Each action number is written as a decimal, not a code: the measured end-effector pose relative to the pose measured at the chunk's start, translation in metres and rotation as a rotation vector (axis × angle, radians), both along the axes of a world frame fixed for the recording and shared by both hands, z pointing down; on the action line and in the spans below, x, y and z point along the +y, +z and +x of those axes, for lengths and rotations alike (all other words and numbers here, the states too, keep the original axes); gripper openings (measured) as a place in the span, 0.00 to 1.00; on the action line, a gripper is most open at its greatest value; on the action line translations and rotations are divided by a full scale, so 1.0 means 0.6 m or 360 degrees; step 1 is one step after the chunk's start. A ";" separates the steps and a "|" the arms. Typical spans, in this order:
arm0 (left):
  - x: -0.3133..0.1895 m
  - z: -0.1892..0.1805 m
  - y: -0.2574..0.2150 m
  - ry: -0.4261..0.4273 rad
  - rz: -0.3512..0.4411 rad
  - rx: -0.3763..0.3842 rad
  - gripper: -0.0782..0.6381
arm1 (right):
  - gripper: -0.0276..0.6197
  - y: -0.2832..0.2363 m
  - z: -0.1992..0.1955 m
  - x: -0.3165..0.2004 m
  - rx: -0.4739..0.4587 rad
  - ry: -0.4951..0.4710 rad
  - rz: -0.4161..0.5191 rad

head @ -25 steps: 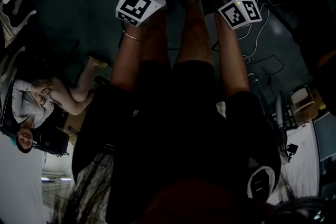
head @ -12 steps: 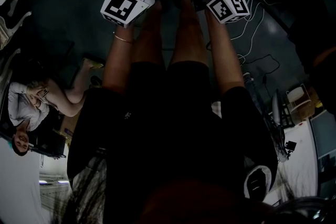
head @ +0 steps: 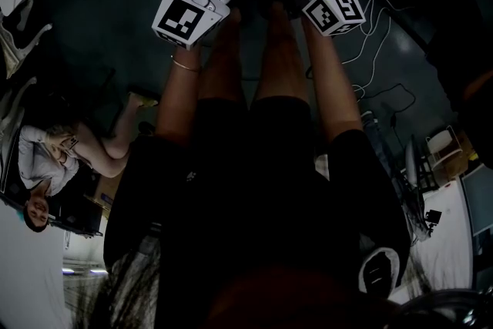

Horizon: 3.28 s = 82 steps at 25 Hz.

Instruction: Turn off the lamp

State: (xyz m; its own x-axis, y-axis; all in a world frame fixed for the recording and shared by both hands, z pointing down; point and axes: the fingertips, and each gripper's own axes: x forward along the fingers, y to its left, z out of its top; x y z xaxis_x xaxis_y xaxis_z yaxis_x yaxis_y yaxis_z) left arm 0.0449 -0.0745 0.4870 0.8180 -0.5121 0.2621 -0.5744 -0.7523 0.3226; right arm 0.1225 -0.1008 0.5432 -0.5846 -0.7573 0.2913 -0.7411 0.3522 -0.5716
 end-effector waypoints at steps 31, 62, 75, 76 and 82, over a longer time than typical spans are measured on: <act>-0.004 -0.021 0.012 -0.0084 -0.0024 -0.0023 0.12 | 0.13 0.008 -0.021 0.016 0.0025 -0.0040 -0.0097; 0.003 0.022 -0.067 0.0016 0.0067 -0.0160 0.12 | 0.04 -0.195 -0.017 0.018 -0.0080 -0.0186 0.0218; -0.001 0.013 -0.161 -0.0032 0.0095 -0.0094 0.12 | 0.04 -0.299 -0.014 0.028 -0.0124 -0.0237 0.0334; -0.002 0.015 -0.168 -0.0025 0.0103 -0.0093 0.12 | 0.04 -0.305 -0.015 0.030 -0.0133 -0.0239 0.0336; -0.004 0.026 -0.213 -0.0017 0.0134 -0.0062 0.12 | 0.04 -0.349 -0.014 0.036 -0.0172 -0.0266 0.0359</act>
State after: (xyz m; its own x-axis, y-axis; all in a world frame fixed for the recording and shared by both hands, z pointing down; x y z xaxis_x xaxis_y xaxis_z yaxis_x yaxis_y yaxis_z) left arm 0.0604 -0.0771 0.3591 0.8023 -0.5423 0.2494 -0.5934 -0.7696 0.2358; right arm 0.1142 -0.0789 0.3336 -0.7249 -0.6866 0.0558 -0.6013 0.5912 -0.5375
